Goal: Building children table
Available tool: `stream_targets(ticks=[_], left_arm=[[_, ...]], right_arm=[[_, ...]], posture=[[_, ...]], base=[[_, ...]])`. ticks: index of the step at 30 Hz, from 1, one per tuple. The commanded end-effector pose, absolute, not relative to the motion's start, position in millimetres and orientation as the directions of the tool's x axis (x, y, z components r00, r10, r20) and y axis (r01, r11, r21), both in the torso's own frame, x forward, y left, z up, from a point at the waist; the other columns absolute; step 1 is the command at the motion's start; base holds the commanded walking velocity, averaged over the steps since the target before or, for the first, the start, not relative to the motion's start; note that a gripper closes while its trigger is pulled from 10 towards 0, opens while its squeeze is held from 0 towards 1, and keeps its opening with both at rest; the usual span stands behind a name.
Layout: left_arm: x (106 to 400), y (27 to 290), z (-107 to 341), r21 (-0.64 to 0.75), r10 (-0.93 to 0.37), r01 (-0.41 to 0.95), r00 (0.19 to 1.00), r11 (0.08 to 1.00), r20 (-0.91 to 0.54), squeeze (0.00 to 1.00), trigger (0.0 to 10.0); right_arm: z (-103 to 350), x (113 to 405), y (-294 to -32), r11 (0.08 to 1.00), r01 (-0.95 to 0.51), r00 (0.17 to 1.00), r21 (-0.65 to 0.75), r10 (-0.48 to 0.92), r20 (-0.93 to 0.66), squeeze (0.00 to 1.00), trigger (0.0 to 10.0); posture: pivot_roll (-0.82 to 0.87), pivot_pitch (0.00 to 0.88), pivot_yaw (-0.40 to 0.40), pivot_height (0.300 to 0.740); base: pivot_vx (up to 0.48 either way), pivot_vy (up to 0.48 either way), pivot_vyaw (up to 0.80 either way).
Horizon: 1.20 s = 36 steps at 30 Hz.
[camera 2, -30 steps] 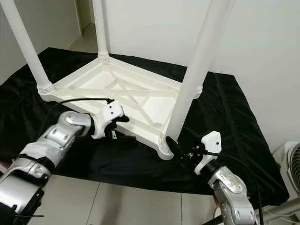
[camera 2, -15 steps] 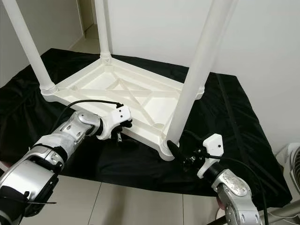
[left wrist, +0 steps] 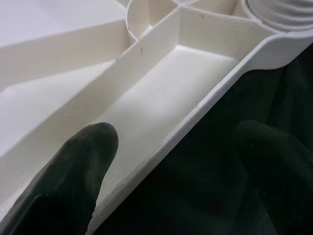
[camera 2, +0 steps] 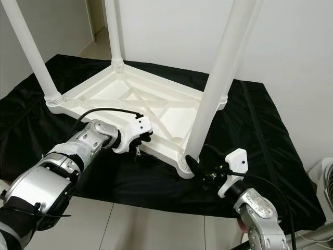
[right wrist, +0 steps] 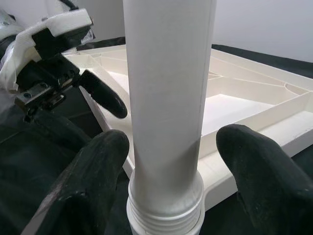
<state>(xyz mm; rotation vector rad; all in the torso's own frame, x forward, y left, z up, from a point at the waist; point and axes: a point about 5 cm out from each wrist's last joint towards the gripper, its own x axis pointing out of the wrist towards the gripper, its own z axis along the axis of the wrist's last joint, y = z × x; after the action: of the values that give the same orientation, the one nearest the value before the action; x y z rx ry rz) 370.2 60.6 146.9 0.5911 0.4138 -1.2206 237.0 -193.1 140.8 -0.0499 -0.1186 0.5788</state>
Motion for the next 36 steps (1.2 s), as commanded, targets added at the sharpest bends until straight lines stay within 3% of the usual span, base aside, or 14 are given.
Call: stream_targets(ticks=[1,2,3,5,6,19,29,33,34,36], left_arm=[[389.6,68.0,152.5,0.444,-0.565,0.724,0.69,0.528,-0.453,0.0,10.0],[388.0,66.2,148.8,0.443,-0.564,0.731,0.682,0.519,-0.465,0.0,10.0],[386.3,63.9,145.6,0.442,-0.569,0.741,0.671,0.505,-0.475,0.0,4.3],[385.2,62.4,143.7,0.441,-0.573,0.749,0.663,0.495,-0.482,0.0,4.3],[384.5,61.1,143.5,0.438,-0.586,0.757,0.653,0.484,-0.48,0.0,0.0],[383.1,71.0,146.4,0.469,-0.634,0.798,0.593,0.379,-0.496,0.0,0.0],[368.8,97.1,139.2,0.43,-0.738,0.884,0.413,0.184,-0.533,0.0,0.0],[368.1,108.1,140.9,0.439,-0.745,0.881,0.41,0.176,-0.526,0.0,0.0],[370.3,107.1,144.1,0.455,-0.74,0.87,0.432,0.191,-0.515,0.0,10.0],[371.9,106.4,146.3,0.467,-0.736,0.861,0.448,0.203,-0.507,0.0,10.0]], right_arm=[[143.8,237.5,-195.3,0.843,-0.532,0.836,-0.083,0.538,0.106,0.0,10.0],[143.5,237.8,-195.5,0.848,-0.523,0.841,-0.081,0.529,0.11,0.0,10.0],[143.3,237.9,-195.9,0.854,-0.515,0.846,-0.077,0.52,0.114,0.0,10.0],[143.3,238.3,-196.1,0.858,-0.509,0.85,-0.075,0.514,0.116,0.0,10.0],[143.4,238.7,-196.1,0.864,-0.498,0.856,-0.071,0.503,0.119,0.0,10.0],[138.2,238.6,-194.9,0.881,-0.47,0.873,-0.048,0.473,0.119,0.0,10.0],[137.4,240.1,-195.1,0.882,-0.47,0.874,-0.049,0.472,0.114,0.0,10.0],[138.0,242.5,-197.1,0.881,-0.471,0.873,-0.05,0.473,0.115,0.0,10.0],[138.4,243.0,-196.6,0.88,-0.472,0.872,-0.043,0.474,0.119,0.0,10.0],[138.7,243.3,-196.1,0.88,-0.474,0.872,-0.038,0.475,0.123,0.0,10.0]], posture=[[-0.12,0.0,-0.006,0.74],[-0.12,0.0,-0.006,0.74],[-0.12,0.0,-0.005,0.74],[-0.12,0.001,-0.005,0.74],[-0.12,0.002,-0.003,0.74],[-0.12,0.014,0.005,0.74],[-0.11,0.019,-0.002,0.74],[-0.1,0.019,-0.008,0.74],[-0.1,0.019,-0.01,0.74],[-0.1,0.019,-0.01,0.74]], base=[[0.0,0.0,0.0],[0.0,0.0,0.0],[0.0,0.0,0.0],[0.0,0.0,0.0],[0.0,0.0,0.0],[0.0,0.0,0.0],[0.0,0.0,0.0],[0.0,0.0,0.0],[0.0,0.0,0.0],[0.0,0.0,0.0]])
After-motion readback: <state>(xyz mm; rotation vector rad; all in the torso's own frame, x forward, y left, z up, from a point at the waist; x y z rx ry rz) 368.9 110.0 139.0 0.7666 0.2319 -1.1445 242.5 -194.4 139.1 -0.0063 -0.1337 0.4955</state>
